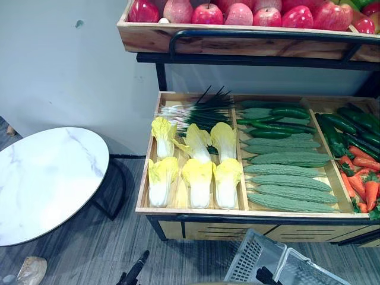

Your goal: Pick vegetable in the basket

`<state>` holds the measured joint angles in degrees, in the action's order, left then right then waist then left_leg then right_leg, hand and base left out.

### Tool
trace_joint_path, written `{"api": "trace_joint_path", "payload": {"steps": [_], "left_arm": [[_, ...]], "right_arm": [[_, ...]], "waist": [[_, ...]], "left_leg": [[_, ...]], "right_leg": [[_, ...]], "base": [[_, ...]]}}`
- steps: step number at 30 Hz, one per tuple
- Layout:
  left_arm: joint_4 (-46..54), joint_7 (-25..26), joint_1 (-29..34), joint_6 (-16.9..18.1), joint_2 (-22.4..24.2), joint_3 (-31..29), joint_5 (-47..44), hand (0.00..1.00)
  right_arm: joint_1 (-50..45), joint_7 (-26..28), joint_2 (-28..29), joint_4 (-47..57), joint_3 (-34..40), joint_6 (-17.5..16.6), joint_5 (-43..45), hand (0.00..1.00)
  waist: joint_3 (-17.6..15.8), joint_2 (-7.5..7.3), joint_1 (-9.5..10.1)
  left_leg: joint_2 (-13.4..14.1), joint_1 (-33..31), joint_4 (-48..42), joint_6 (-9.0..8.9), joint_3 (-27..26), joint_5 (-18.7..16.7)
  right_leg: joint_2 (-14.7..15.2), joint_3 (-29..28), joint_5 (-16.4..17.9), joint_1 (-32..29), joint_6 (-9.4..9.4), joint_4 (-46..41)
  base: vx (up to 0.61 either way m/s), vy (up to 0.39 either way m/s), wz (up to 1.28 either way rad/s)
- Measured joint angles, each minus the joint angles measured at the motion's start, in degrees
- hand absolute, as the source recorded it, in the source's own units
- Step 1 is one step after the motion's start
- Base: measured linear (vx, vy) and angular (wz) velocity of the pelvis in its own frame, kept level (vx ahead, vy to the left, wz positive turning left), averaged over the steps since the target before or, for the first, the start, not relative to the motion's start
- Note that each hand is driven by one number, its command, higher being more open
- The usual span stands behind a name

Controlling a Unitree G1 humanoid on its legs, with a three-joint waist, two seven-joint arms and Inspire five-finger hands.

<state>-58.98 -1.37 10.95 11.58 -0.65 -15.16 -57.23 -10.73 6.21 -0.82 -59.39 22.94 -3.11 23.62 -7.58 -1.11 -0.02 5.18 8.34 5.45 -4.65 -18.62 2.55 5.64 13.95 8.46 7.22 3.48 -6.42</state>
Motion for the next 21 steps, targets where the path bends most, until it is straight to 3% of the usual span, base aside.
{"api": "trace_joint_path", "payload": {"steps": [7,13,17,21], "left_arm": [[-0.9,-0.6,0.2,15.6,3.7,-9.8,-20.1,1.0],[6.9,-2.5,0.8,31.4,2.8,-18.0,-23.6,1.0],[15.7,-4.6,0.8,37.5,2.3,-21.2,-24.1,1.0],[31.2,-1.4,0.9,38.2,2.0,-20.5,-13.1,1.0]], "right_arm": [[-0.3,-0.1,-0.2,0.0,0.5,0.9,0.8,0.0],[-1.5,0.1,-0.2,0.2,0.8,2.1,0.1,0.0],[-1.5,0.4,-0.1,0.4,0.8,2.6,-1.6,0.0],[-2.0,0.7,-0.1,0.4,0.6,3.0,-3.4,0.0]], "waist": [[0.2,0.34,0.55],[0.6,0.61,2.49],[0.9,0.58,2.88],[1.9,0.36,3.33]], "left_leg": [[1.1,0.2,0.0,-0.44,0.0,0.1],[1.6,0.5,0.0,-1.06,-0.7,-0.7],[1.5,0.7,0.0,-1.24,-1.5,-1.1],[1.6,0.8,0.0,-1.6,-3.6,-1.2]], "right_leg": [[-1.1,0.8,-0.3,0.9,-0.46,1.1],[-1.4,1.2,-0.3,2.0,-0.49,2.5],[-1.3,1.2,-0.3,3.0,-0.46,3.5],[-1.4,0.9,-0.4,3.3,-0.5,4.1]], "base": [[-0.03,-0.024,0.02],[0.0,-0.007,0.01],[0.07,0.009,-0.02],[0.05,0.007,-0.02]]}}
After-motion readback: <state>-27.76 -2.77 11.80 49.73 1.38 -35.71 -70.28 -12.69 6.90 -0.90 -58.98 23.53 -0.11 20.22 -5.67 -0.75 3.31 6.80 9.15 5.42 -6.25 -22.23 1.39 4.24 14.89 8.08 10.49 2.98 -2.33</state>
